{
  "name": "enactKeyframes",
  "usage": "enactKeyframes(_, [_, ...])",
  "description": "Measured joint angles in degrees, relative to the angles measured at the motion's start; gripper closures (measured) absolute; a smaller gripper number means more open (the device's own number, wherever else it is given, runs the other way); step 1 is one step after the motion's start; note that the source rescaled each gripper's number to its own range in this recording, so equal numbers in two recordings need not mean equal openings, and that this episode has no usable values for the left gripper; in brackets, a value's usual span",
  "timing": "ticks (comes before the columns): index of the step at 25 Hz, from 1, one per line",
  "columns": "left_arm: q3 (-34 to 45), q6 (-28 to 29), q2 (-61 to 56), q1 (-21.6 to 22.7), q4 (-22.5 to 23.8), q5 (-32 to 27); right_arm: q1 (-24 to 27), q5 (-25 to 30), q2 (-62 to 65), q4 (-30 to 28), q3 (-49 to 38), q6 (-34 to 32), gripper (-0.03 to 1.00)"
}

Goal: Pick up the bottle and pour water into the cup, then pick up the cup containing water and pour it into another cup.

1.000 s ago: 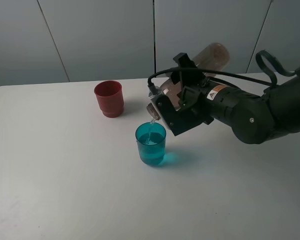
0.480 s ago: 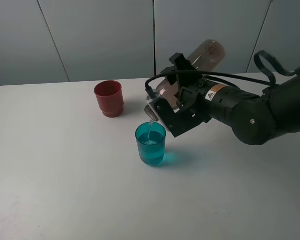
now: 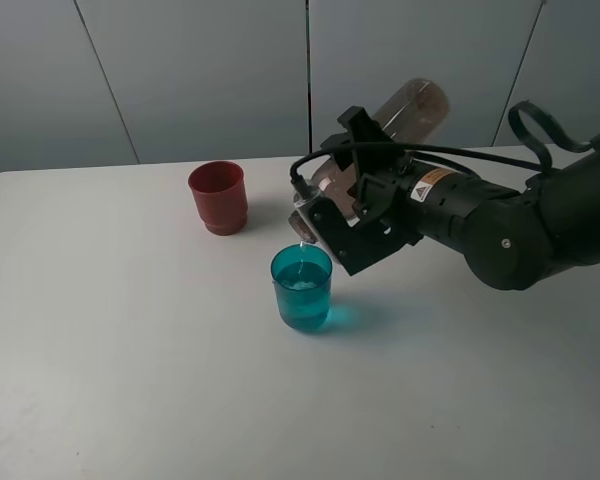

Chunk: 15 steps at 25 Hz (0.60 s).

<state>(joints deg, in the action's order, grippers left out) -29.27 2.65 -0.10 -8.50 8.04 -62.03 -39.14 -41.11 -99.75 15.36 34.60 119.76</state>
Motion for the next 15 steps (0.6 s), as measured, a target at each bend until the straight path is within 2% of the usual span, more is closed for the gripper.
enactKeyframes(15, [0.0,0.0,0.0,0.0,0.0,0.0,0.0,-0.1,0.0,-2.4,0.0,0.0,0.95])
